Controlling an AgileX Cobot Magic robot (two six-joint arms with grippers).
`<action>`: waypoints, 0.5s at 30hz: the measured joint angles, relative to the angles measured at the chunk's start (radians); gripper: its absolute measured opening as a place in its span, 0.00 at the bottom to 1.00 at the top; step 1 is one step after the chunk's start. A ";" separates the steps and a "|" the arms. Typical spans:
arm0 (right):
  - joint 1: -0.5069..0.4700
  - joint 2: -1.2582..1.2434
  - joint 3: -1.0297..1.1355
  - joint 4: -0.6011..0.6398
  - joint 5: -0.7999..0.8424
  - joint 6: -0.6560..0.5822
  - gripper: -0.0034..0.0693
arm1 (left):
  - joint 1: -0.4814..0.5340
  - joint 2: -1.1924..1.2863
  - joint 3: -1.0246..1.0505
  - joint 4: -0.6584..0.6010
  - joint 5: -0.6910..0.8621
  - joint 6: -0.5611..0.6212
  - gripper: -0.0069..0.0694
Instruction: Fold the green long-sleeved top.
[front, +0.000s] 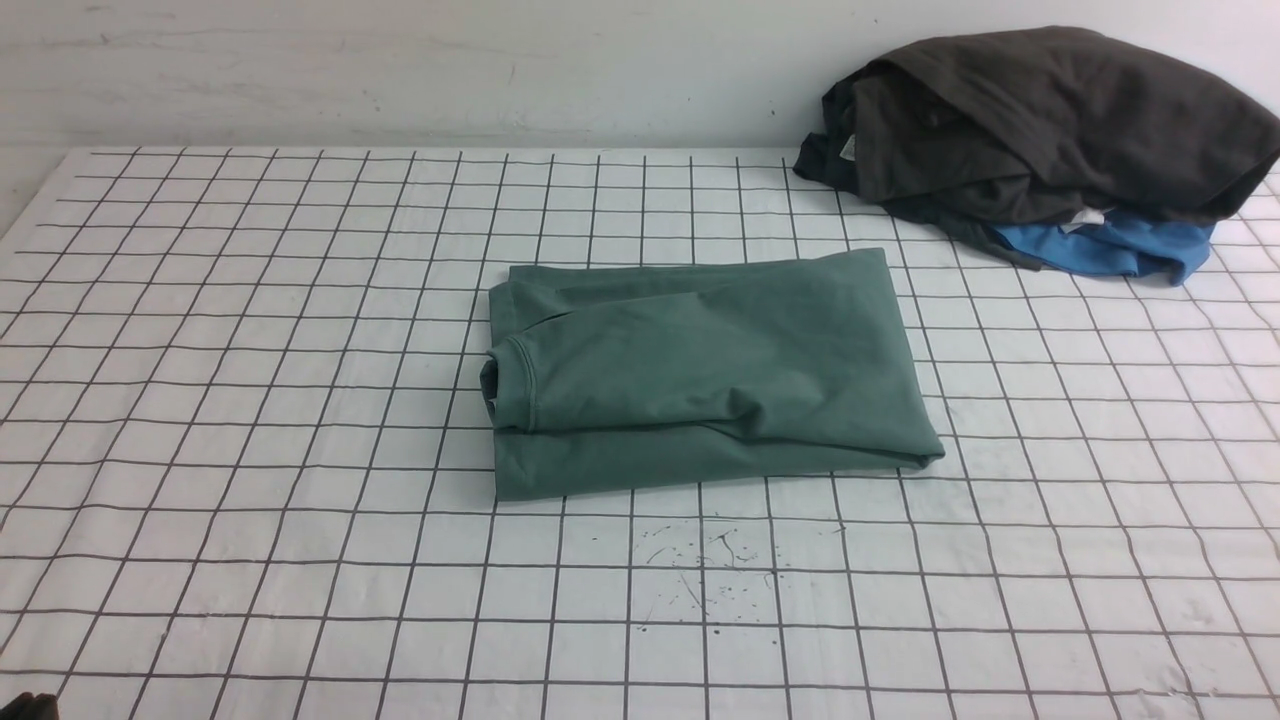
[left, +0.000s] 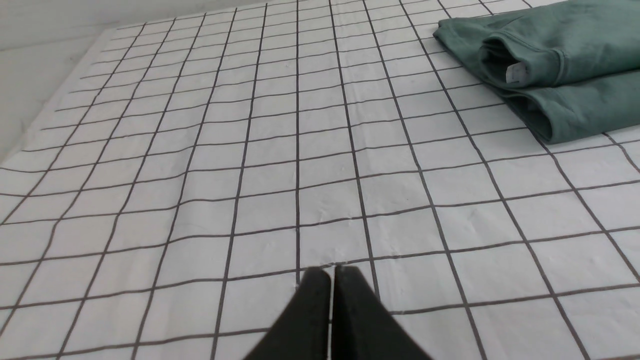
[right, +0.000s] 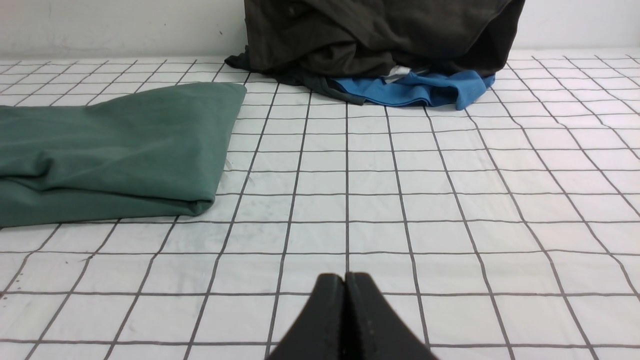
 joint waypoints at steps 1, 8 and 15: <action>0.000 0.000 0.000 0.000 0.000 0.000 0.03 | 0.000 0.000 0.000 0.000 -0.002 0.000 0.08; 0.000 0.000 0.000 0.000 0.000 0.000 0.03 | 0.000 0.000 0.000 0.000 -0.003 0.006 0.08; 0.000 0.000 0.000 0.000 0.000 0.000 0.03 | 0.000 0.000 0.000 0.000 -0.003 0.006 0.08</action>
